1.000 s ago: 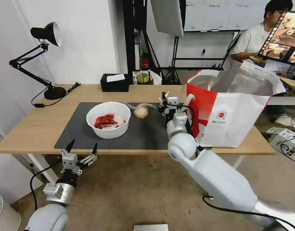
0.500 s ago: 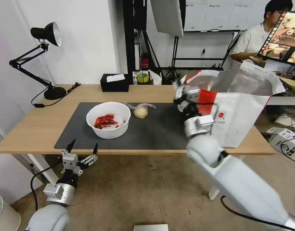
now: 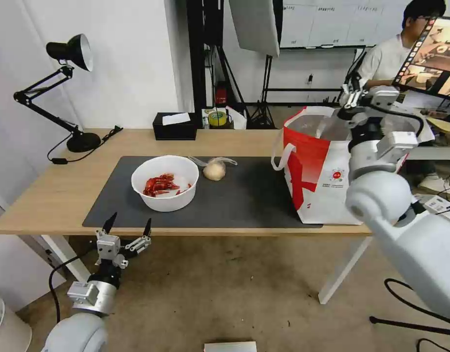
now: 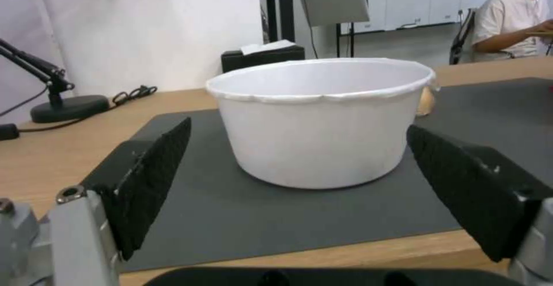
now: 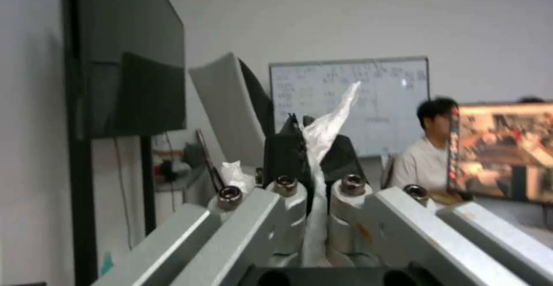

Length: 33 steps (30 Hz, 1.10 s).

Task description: Pick up the trash from the table and place it into the takeout bag.

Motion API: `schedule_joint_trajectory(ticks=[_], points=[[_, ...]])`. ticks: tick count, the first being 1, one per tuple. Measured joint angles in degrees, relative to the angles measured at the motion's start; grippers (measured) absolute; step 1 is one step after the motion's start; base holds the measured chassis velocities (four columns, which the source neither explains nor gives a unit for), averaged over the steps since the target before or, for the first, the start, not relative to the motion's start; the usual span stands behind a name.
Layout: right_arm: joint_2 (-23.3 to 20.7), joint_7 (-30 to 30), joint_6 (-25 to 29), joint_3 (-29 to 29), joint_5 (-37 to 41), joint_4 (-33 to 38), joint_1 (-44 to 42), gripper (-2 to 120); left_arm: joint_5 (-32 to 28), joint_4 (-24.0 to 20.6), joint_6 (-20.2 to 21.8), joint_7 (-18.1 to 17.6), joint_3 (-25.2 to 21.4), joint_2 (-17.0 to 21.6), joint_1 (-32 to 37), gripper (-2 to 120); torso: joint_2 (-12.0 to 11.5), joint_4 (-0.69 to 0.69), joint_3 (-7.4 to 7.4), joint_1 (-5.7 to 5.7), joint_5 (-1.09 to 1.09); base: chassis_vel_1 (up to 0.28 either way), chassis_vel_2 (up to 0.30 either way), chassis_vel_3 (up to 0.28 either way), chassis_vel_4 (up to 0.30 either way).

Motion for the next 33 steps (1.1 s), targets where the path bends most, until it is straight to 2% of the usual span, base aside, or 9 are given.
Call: schedule_joint_trajectory(ticks=[10,16,17,20,21,23,29,31,33], points=[[0.0,3.4,-7.1,-0.3,6.2,-1.6,0.4,3,0.0,-0.6,0.0,0.2,-0.4,-0.1,0.4,100,0.0,0.00,0.00,0.00,0.00,0.000,0.000,0.000,0.000],[-0.1,3.4,-8.0,-0.1,7.4,-1.0,0.5,25,0.0,-0.9,0.0,0.2,-0.4,-0.2,0.5,100,0.0,0.01,0.00,0.00,0.00,0.000,0.000,0.000,0.000],[-0.1,3.4,-8.0,-0.1,7.4,-1.0,0.5,25,0.0,-0.9,0.0,0.2,-0.4,-0.2,0.5,100,0.0,0.01,0.00,0.00,0.00,0.000,0.000,0.000,0.000],[-0.3,3.4,-8.3,-0.1,7.5,-0.8,0.8,40,0.0,-0.9,0.0,0.2,-0.4,-0.2,0.5,100,0.0,0.00,0.00,0.00,0.00,0.000,0.000,0.000,0.000],[-0.3,3.4,-8.3,-0.1,7.5,-0.8,0.8,40,0.0,-0.9,0.0,0.2,-0.4,-0.2,0.5,100,0.0,0.00,0.00,0.00,0.00,0.000,0.000,0.000,0.000],[-0.4,3.4,-8.5,-0.1,7.8,-0.6,1.0,52,0.0,-1.0,0.0,0.3,-0.4,-0.2,0.5,100,0.0,0.01,0.00,0.00,-0.01,0.000,0.000,0.000,0.000],[-0.6,3.2,-8.8,-0.2,8.5,-0.4,1.0,70,0.0,-1.0,0.0,0.3,-0.4,-0.1,0.4,100,0.0,0.00,0.00,0.00,-0.01,0.000,0.000,0.000,0.000],[-0.5,1.6,-8.2,-0.2,9.7,0.4,0.7,83,-0.1,-1.1,0.0,0.3,-0.4,0.0,0.3,100,0.0,0.00,0.00,0.00,0.00,0.000,0.000,0.000,0.000],[-0.4,0.3,-7.5,-0.2,10.3,0.8,0.6,86,-0.1,-1.2,0.0,0.3,-0.4,0.0,0.3,100,0.0,0.00,0.00,0.00,-0.01,0.000,0.000,0.000,0.000]])
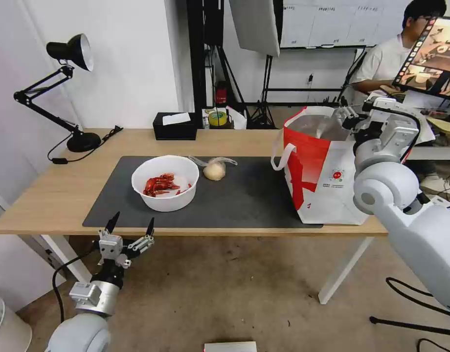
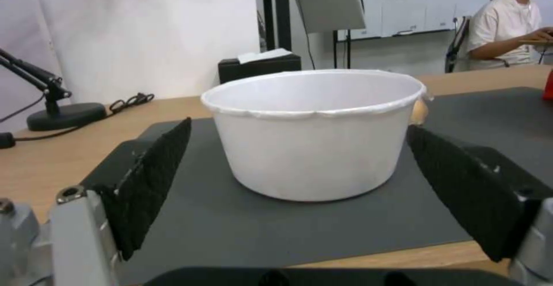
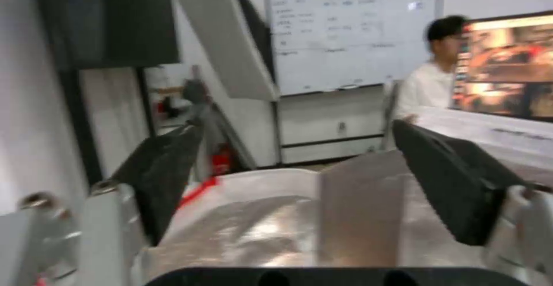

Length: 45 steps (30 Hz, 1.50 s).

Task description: Pick up the trash from the table and place it into the takeout bag.

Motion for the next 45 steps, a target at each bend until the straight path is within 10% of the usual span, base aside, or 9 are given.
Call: schedule_joint_trajectory(ticks=[18,28,45], points=[[-1.1,-30.4,7.5,0.5,2.4,9.3,-14.6,100,0.1,-0.1,0.0,0.0,-0.1,-0.8,0.0,100,0.0,0.00,0.00,0.00,0.00,0.000,0.000,0.000,0.000],[-0.6,-32.2,9.4,7.0,-7.8,13.8,-31.6,100,0.1,-0.2,-0.4,0.0,-0.5,-1.0,0.2,100,0.0,0.01,-0.01,0.00,0.00,0.000,0.000,0.000,0.000],[16.8,-30.4,29.2,17.2,-35.2,8.7,-64.0,100,2.1,0.0,-2.9,0.4,-0.9,-3.6,3.2,100,0.0,0.00,-0.01,-0.01,0.00,0.000,0.000,0.000,0.000]])
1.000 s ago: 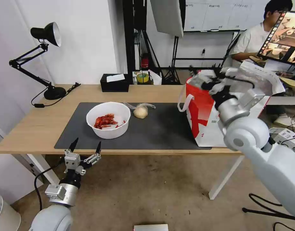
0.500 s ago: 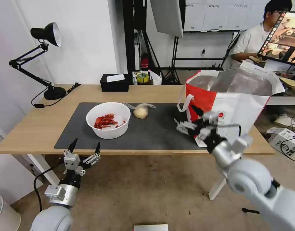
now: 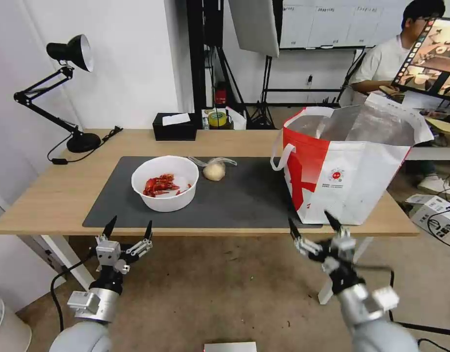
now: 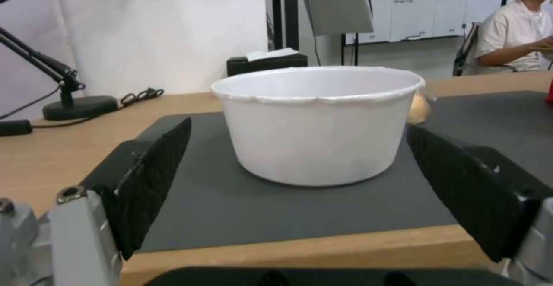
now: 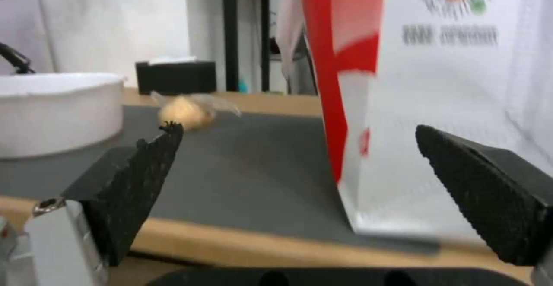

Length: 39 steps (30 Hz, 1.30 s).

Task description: Pick up the trash from the table and place it into the takeout bag.

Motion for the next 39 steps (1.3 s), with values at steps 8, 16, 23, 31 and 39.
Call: schedule_joint_trajectory(ticks=[8,16,23,31,39], points=[[0.6,0.3,0.3,-3.5,-0.9,-1.0,0.9,100,0.2,-0.1,-0.6,1.4,-0.6,-0.7,1.1,100,0.0,0.00,0.00,0.01,0.00,0.000,0.000,0.000,0.000],[-3.1,1.6,-5.4,-11.1,1.3,-0.2,11.0,100,0.4,-0.5,-0.9,1.5,-1.2,-0.8,1.5,100,0.0,0.01,0.01,0.01,0.00,0.000,0.000,0.000,0.000],[-5.9,4.0,-11.1,-18.4,3.8,-1.7,24.4,100,0.4,-0.4,-0.9,1.5,-1.4,-0.9,1.5,100,0.0,0.00,0.01,0.01,0.00,0.000,0.000,0.000,0.000],[-4.4,9.8,-19.2,-30.4,8.6,-10.3,45.6,100,0.4,-0.1,-0.7,1.3,-2.0,-1.1,1.6,100,0.0,0.02,0.02,0.02,-0.01,0.000,0.000,0.000,0.000],[0.3,15.4,-25.3,-37.2,13.1,-18.4,58.9,100,0.4,0.6,-0.6,1.3,-2.3,-1.3,1.7,100,0.0,0.01,0.02,0.02,-0.01,0.000,0.000,0.000,0.000]])
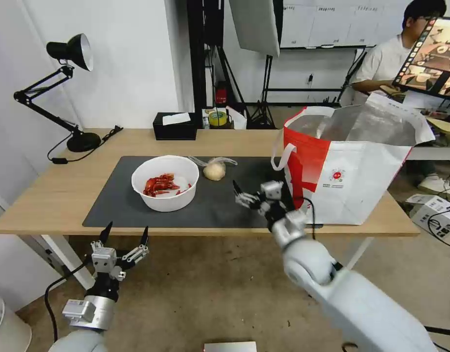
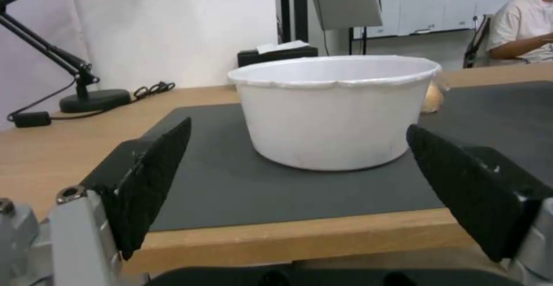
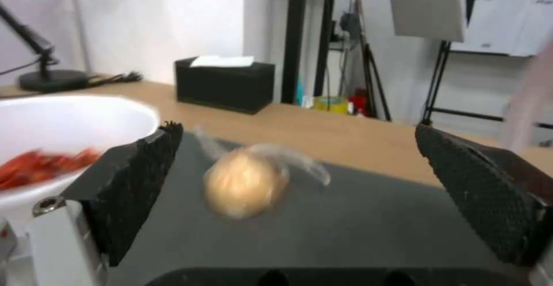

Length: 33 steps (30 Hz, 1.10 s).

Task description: Pick up the trash from the table and place it into the takeout bag.

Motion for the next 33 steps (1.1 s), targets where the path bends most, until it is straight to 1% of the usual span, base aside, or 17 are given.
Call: schedule_joint_trajectory(ticks=[3,4,7,8,10,11,13,14,17,18,21,23,24,26,29,31,33], points=[[3.3,2.2,-3.3,-2.2,3.6,-5.1,6.2,100,-0.1,0.6,0.1,0.0,0.1,0.0,-0.6,100,0.0,0.00,0.00,0.00,0.00,0.000,0.000,0.000,0.000],[3.3,2.2,-3.3,-2.2,3.6,-5.1,6.2,100,-0.1,0.6,0.1,0.0,0.1,0.0,-0.6,100,0.0,0.00,0.00,0.00,0.00,0.000,0.000,0.000,0.000],[7.9,4.1,-5.0,-4.1,7.2,-12.1,11.4,100,-0.4,1.5,0.3,-0.1,0.2,0.0,-1.8,100,0.0,0.00,0.00,0.00,-0.01,0.000,0.000,0.000,0.000],[7.9,4.1,-5.0,-4.1,7.2,-12.1,11.4,100,-0.4,1.5,0.3,-0.1,0.2,0.0,-1.8,100,0.0,0.00,0.00,0.00,-0.01,0.000,0.000,0.000,0.000],[10.5,4.7,-5.8,-4.9,8.2,-16.2,13.5,100,-0.4,1.6,0.3,-0.1,0.5,-0.2,-1.9,100,0.0,0.00,0.00,0.00,0.00,0.000,0.000,0.000,0.000],[10.5,4.7,-5.8,-4.9,8.2,-16.2,13.5,100,-0.4,1.6,0.3,-0.1,0.5,-0.2,-1.9,100,0.0,0.00,0.00,0.00,0.00,0.000,0.000,0.000,0.000],[13.0,4.8,-6.0,-5.4,8.7,-19.8,15.2,100,-0.3,1.8,0.4,-0.1,0.5,-0.2,-2.0,100,0.0,0.00,0.00,-0.01,0.00,0.000,0.000,0.000,0.000],[13.0,4.8,-6.0,-5.4,8.7,-19.8,15.2,100,-0.3,1.8,0.4,-0.1,0.5,-0.2,-2.0,100,0.0,0.00,0.00,-0.01,0.00,0.000,0.000,0.000,0.000],[15.7,4.5,-6.1,-6.3,8.7,-24.1,17.2,100,-0.7,2.0,0.4,-0.1,0.0,0.6,-2.3,100,0.0,0.00,0.00,-0.01,0.00,0.000,0.000,0.000,0.000],[15.7,4.5,-6.1,-6.3,8.7,-24.1,17.2,100,-0.7,2.0,0.4,-0.1,0.0,0.6,-2.3,100,0.0,0.00,0.00,-0.01,0.00,0.000,0.000,0.000,0.000],[17.3,3.7,-6.6,-6.6,8.6,-27.0,18.4,100,-1.0,2.0,0.3,-0.1,-0.2,0.9,-2.4,100,0.0,-0.01,-0.01,-0.01,0.01,0.000,0.000,0.000,0.000],[18.9,2.8,-7.2,-6.7,8.6,-30.5,19.7,100,-1.0,2.1,0.3,-0.1,-0.2,0.6,-2.4,100,0.0,-0.01,-0.01,-0.01,0.00,0.000,0.000,0.000,0.000],[18.9,2.8,-7.2,-6.7,8.6,-30.5,19.7,100,-1.0,2.1,0.3,-0.1,-0.2,0.6,-2.4,100,0.0,-0.01,-0.01,-0.01,0.00,0.000,0.000,0.000,0.000],[20.2,1.5,-7.6,-6.7,8.3,-33.5,20.7,100,-1.0,2.1,0.4,-0.1,0.0,0.4,-2.4,100,0.0,0.00,-0.01,-0.01,0.00,0.000,0.000,0.000,0.000],[20.5,1.0,-7.7,-6.7,8.2,-34.3,21.0,100,-1.0,2.1,0.3,-0.1,0.0,0.3,-2.4,100,0.0,-0.01,-0.01,-0.01,0.00,0.000,0.000,0.000,0.000],[22.1,-1.0,-8.5,-6.6,7.8,-37.7,22.0,100,-1.1,2.0,0.3,-0.1,0.0,0.4,-2.4,100,0.0,-0.01,-0.01,-0.01,0.01,0.000,0.000,0.000,0.000],[22.4,-1.3,-8.8,-6.6,7.7,-38.4,22.3,100,-1.1,2.0,0.3,-0.1,0.0,0.4,-2.4,100,0.0,-0.01,-0.01,-0.01,0.01,0.000,0.000,0.000,0.000]])
